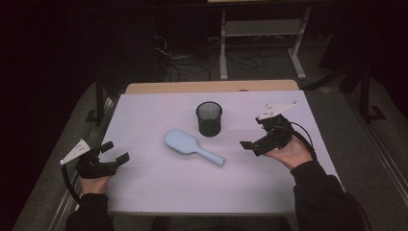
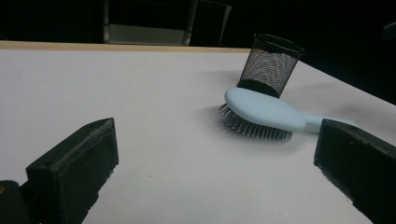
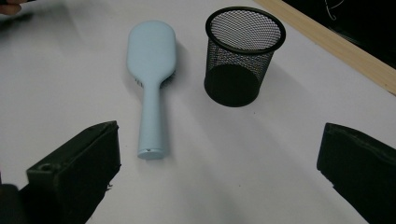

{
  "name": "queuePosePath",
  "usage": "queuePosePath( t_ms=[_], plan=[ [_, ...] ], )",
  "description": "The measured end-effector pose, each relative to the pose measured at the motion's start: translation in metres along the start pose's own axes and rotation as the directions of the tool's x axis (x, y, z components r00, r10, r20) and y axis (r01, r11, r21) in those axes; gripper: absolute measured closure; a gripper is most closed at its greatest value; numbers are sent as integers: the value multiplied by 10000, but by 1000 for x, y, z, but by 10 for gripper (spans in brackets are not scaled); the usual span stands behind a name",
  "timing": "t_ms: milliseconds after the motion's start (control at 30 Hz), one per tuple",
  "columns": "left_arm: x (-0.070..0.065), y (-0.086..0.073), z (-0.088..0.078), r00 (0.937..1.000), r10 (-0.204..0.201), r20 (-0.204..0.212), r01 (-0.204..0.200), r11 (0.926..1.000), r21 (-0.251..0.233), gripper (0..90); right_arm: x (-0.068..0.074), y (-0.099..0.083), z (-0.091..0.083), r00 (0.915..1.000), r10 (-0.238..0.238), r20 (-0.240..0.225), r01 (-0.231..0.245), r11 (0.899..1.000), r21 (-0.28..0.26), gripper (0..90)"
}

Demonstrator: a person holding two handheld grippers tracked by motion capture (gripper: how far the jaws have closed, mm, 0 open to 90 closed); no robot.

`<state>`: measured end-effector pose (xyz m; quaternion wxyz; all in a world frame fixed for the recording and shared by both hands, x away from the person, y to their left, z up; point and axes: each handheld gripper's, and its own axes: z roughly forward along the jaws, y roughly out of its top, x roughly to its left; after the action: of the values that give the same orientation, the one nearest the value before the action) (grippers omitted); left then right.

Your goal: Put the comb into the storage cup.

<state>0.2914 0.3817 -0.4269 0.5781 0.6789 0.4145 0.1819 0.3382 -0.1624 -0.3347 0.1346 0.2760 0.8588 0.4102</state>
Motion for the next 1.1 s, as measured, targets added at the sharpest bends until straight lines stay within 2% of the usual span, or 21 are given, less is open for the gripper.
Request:
queuePosePath(
  t_ms=[467, 1100],
  plan=[
    [0, 0, 0, 10000, 2, 10, -2, 10000, 17, 0, 9, 7, 15, 9990, -335, -294, 343, 9989, 304, 0],
    [0, 0, 0, 10000, -20, 21, 20, 10000, -4, 0, 20, 15, 38, 9959, -557, -711, 603, 9961, 638, 0]
  ],
)
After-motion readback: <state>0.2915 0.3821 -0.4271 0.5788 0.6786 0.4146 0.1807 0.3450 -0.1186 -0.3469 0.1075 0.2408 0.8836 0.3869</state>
